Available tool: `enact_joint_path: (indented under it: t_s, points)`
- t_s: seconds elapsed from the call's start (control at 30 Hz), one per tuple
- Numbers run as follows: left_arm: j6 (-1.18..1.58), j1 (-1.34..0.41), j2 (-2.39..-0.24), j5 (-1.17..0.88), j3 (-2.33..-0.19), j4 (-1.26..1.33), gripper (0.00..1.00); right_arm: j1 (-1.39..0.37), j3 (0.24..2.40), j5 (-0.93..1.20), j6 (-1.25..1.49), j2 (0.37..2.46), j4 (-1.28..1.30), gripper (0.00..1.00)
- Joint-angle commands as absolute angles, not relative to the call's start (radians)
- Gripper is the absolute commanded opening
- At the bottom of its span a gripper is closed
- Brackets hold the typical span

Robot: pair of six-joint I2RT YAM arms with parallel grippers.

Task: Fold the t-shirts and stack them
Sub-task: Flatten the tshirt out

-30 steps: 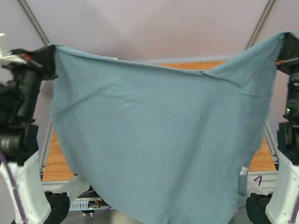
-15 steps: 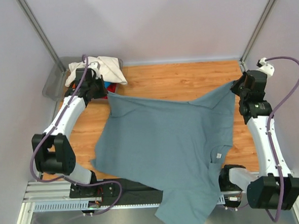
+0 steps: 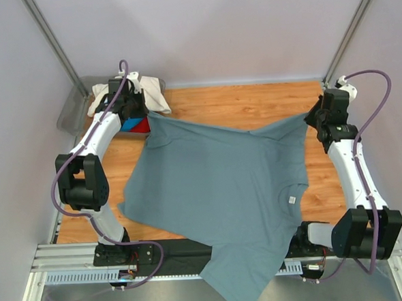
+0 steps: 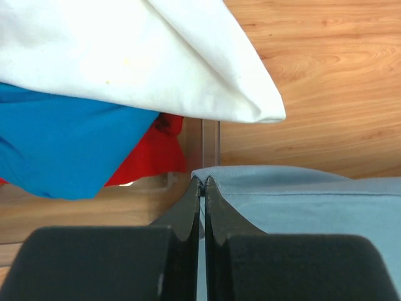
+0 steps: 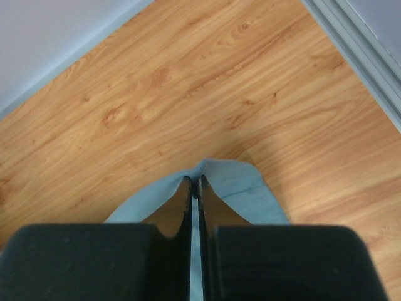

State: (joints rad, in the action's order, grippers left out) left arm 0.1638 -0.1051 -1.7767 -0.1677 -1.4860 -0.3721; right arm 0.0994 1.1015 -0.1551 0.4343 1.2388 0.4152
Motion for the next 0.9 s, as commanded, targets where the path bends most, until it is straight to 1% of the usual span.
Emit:
enact_joint_path:
  t_s: [0.0, 0.2, 0.27, 0.4, 0.5, 0.7, 0.87]
  points:
    - [0.11, -0.104, -1.767, -0.169, -1.523, -0.403, 0.0, 0.1, 1.152, -0.169, 0.492, 1.171, 0.544, 0.0]
    - [0.153, -0.104, -1.74, -0.114, -1.496, -0.5, 0.0, 0.089, 1.125, -0.175, 0.547, 1.042, 0.818, 0.0]
    - [0.198, -0.104, -1.735, -0.057, -1.49, -0.543, 0.0, 0.086, 1.091, -0.147, 0.584, 1.002, 0.877, 0.0]
    - [0.212, -0.104, -1.749, -0.008, -1.522, -0.635, 0.0, 0.084, 1.023, -0.086, 0.624, 0.872, 1.017, 0.0]
    - [0.199, -0.104, -1.761, -0.002, -1.54, -0.69, 0.0, 0.084, 0.983, -0.081, 0.655, 0.809, 1.115, 0.0]
    - [0.193, -0.104, -1.74, 0.02, -1.505, -0.741, 0.0, 0.084, 0.89, -0.02, 0.722, 0.712, 1.248, 0.0]
    - [0.192, -0.104, -1.733, 0.035, -1.479, -0.788, 0.0, 0.084, 0.819, 0.021, 0.744, 0.666, 1.304, 0.0]
